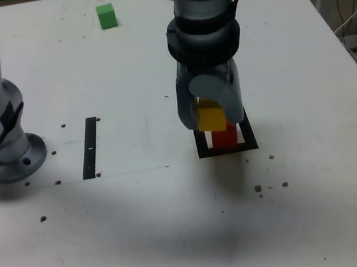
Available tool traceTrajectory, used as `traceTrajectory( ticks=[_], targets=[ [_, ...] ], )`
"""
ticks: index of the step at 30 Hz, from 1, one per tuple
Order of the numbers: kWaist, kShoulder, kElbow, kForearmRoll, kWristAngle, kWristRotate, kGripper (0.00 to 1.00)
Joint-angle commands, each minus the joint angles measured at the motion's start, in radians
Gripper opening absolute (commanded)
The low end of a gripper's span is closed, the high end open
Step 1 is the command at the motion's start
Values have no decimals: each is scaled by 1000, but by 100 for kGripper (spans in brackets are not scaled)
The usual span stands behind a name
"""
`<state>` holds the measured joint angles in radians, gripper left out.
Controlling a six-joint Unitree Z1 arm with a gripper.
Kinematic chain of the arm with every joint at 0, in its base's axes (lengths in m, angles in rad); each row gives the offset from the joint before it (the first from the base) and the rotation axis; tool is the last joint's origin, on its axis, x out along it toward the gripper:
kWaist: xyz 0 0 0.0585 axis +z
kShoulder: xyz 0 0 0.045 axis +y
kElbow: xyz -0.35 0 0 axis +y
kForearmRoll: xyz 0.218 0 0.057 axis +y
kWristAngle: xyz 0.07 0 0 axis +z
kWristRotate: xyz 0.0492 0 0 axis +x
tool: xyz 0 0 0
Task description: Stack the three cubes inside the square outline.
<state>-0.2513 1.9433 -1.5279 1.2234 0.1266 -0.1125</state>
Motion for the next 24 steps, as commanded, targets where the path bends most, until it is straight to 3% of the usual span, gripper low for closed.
traceTrajectory(
  ticks=[1,10,24],
  targets=[
    [-2,7,0,1,7,-4,28],
    [11,18,-17,-6,40,11,28],
    [18,53,-43,-12,34,17,28]
  ],
)
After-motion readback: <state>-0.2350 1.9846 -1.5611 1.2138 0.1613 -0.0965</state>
